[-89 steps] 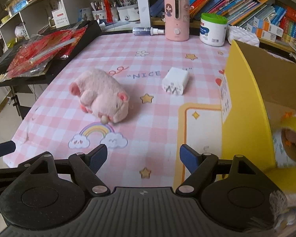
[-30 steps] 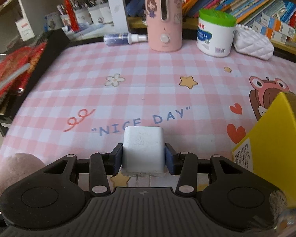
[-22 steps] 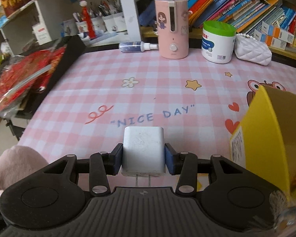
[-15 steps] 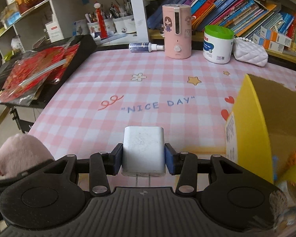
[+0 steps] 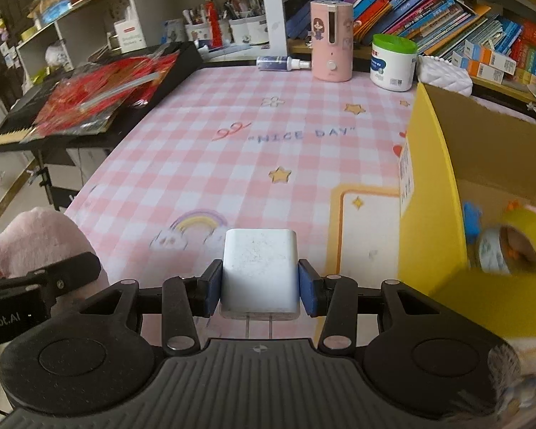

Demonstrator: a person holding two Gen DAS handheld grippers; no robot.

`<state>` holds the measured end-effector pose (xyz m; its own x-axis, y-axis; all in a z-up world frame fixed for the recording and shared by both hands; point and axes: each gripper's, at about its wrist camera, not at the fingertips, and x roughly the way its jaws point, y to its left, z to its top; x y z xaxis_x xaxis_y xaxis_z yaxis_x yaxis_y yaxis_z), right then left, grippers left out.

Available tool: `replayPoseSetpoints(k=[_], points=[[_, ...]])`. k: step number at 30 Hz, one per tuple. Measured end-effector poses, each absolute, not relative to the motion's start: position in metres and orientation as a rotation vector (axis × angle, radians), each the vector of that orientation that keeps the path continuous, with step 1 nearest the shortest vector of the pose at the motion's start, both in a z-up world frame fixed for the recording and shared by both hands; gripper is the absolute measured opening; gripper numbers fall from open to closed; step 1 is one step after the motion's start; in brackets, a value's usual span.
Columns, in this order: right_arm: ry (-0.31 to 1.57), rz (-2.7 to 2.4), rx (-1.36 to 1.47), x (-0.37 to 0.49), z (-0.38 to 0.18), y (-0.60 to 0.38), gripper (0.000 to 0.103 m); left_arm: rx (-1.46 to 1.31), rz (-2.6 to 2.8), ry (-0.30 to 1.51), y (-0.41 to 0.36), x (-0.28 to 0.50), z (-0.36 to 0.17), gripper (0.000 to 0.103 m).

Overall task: Organize objects
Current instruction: 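Carry the pink pig and white charger over the yellow box with both grippers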

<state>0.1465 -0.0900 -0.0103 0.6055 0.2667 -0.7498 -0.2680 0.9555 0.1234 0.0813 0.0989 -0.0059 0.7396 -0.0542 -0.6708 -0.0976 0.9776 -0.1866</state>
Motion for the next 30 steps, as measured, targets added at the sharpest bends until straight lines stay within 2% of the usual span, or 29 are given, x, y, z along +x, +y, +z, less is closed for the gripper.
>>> replayPoseSetpoints(k=[17, 30], points=[[0.906, 0.284, 0.041, 0.053, -0.026, -0.085, 0.041, -0.185, -0.009, 0.762, 0.104, 0.001, -0.008, 0.079], [0.922, 0.204, 0.093, 0.014, -0.033, -0.109, 0.041, -0.144, -0.107, 0.795, 0.081, -0.02, -0.015, 0.079]])
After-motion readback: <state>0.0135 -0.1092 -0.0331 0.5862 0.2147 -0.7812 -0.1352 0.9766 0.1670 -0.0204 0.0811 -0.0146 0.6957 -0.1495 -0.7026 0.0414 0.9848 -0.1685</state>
